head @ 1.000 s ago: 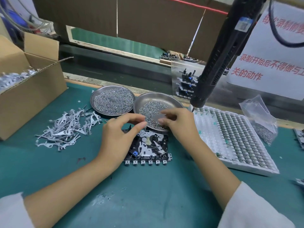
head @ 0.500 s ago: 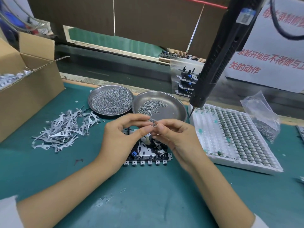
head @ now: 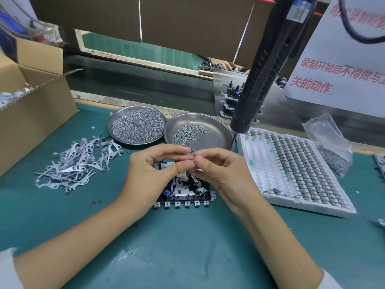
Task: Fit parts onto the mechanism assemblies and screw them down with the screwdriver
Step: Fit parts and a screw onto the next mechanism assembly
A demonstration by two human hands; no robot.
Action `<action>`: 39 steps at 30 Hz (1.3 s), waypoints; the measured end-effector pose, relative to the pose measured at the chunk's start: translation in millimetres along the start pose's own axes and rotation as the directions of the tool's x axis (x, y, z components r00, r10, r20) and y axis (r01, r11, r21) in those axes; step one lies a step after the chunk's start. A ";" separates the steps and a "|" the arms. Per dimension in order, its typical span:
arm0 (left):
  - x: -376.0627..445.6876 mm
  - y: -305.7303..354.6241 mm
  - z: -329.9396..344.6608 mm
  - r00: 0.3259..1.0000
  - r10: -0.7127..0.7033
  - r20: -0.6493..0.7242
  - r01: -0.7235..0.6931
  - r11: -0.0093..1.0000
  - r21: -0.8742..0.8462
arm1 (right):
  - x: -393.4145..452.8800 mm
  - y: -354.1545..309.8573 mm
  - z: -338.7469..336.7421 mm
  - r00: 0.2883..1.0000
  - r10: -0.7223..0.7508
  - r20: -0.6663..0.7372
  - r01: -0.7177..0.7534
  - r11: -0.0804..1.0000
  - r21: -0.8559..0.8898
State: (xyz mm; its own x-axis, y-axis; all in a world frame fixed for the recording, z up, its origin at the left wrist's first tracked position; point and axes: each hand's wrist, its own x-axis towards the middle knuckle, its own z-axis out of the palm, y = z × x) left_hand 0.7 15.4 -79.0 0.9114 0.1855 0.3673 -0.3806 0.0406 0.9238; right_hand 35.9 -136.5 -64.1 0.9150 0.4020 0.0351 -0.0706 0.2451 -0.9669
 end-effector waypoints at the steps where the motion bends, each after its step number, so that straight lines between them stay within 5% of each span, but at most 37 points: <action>1: 0.0 0.2 -0.1 1.000 0.007 0.008 -0.007 1.000 0.007 | -0.1 -0.5 -0.3 1.000 0.010 0.007 -0.010 1.000 0.010; 16: -4.0 2.3 3.6 0.995 0.063 0.083 -0.070 0.994 0.081 | 1.2 -1.8 -4.8 0.976 0.145 0.162 -0.174 0.968 0.181; 20: -5.2 2.4 4.1 0.996 0.070 0.052 -0.076 0.988 0.135 | -3.9 -27.8 -17.1 0.960 0.219 0.176 -0.215 0.976 -0.042; 22: -3.4 2.2 2.6 0.997 0.079 0.014 -0.080 0.986 0.143 | -11.4 -55.8 -40.9 0.989 0.143 0.028 -0.129 0.951 -0.280; 25: 0.0 1.0 0.5 0.997 0.064 -0.047 -0.057 0.990 0.131 | -30.0 -86.2 -87.7 0.947 -0.104 -0.305 -0.160 0.670 -0.725; 29: 1.5 -2.6 0.7 0.992 0.024 -0.121 -0.011 0.994 0.109 | -41.2 -83.0 -123.6 0.929 -0.141 -0.343 -0.305 0.237 -0.922; 39: 1.6 -6.3 4.2 0.992 -0.018 -0.124 0.028 0.997 0.075 | -30.4 -67.4 -123.2 0.974 -0.084 -0.211 -0.222 -0.170 -0.960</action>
State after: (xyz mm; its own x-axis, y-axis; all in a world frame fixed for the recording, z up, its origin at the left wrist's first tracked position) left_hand 5.2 11.4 -83.8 0.8919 0.3050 0.3340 -0.3421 -0.0282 0.9392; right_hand 61.8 -273.9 -31.1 0.9808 0.1850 0.0617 0.1899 -0.9780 -0.0865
